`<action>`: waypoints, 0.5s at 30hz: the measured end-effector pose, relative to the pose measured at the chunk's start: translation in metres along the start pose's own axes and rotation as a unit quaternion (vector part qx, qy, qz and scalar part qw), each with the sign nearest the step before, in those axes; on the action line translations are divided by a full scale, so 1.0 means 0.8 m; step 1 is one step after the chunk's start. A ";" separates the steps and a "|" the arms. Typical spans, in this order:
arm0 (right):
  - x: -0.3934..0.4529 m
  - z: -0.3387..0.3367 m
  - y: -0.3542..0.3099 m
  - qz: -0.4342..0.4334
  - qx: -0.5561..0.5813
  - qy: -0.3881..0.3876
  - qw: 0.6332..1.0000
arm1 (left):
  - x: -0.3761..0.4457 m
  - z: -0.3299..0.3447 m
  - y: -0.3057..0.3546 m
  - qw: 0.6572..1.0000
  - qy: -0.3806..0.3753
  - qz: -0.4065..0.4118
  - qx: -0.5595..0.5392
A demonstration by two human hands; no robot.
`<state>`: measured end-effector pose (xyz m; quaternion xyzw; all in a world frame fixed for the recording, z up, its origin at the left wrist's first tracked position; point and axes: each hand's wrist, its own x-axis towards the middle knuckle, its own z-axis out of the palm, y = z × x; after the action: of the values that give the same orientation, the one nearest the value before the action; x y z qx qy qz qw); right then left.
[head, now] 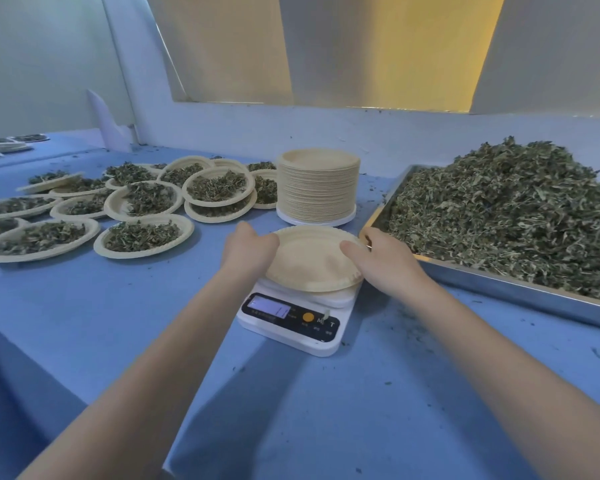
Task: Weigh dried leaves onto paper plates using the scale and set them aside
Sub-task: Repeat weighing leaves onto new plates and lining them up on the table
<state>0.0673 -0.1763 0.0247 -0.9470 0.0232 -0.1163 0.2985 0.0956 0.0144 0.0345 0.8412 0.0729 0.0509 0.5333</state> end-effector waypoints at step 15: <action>0.004 -0.004 -0.011 -0.044 0.036 -0.014 0.998 | -0.009 -0.005 0.008 0.996 0.023 0.077 0.026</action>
<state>0.0698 -0.1717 0.0332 -0.9371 -0.0273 -0.1172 0.3277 0.0880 0.0140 0.0416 0.8565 0.0215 0.1096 0.5038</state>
